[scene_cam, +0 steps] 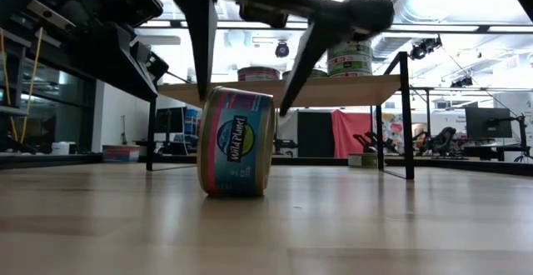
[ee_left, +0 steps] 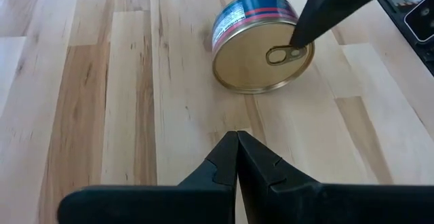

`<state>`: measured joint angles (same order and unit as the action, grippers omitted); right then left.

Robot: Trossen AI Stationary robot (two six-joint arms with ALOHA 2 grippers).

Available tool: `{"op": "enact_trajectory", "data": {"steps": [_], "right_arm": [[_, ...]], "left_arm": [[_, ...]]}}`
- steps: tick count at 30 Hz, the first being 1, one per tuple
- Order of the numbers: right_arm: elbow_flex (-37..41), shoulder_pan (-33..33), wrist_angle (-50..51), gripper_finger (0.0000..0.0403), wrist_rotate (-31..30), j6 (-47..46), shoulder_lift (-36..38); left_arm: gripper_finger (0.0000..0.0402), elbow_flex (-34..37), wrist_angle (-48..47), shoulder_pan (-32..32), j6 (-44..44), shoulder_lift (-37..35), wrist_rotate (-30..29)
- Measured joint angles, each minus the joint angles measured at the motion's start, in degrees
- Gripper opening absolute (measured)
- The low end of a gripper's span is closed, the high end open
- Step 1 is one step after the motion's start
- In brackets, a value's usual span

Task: Stack canned seafood by type on shelf
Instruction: Stack the blue pink tuna can on top of the other blue pink tuna can on the shelf

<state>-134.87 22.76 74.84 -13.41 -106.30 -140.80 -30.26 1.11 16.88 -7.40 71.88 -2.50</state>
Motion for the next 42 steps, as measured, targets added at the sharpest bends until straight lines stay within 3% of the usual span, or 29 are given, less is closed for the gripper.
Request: {"op": "enact_trajectory", "data": {"steps": [23, 27, 32, 36, 42], "right_arm": [[3.69, -0.68, -4.53, 0.0283, 3.41, 3.60, -1.09], [3.69, -0.66, -4.12, 0.0242, 3.47, 6.19, -1.09], [3.67, -0.34, -4.04, 0.0170, 5.02, 12.53, -0.85], [3.69, 1.07, 0.02, 0.0171, 5.54, 19.14, 0.67], [3.65, 4.37, 15.05, 0.0171, 4.47, 25.73, 4.05]], "left_arm": [[0.0000, 0.00, 0.12, 0.00, -0.47, -0.21, -0.28], [0.0000, 0.00, 1.43, 0.00, -1.78, -3.65, 0.37], [0.0000, -0.07, 3.76, -1.16, 3.28, -9.96, -2.40], [0.0000, -0.07, 4.21, -3.21, 3.18, -14.67, -6.77], [0.0000, -1.84, 6.12, -5.86, 0.72, -19.43, -7.42]]}}
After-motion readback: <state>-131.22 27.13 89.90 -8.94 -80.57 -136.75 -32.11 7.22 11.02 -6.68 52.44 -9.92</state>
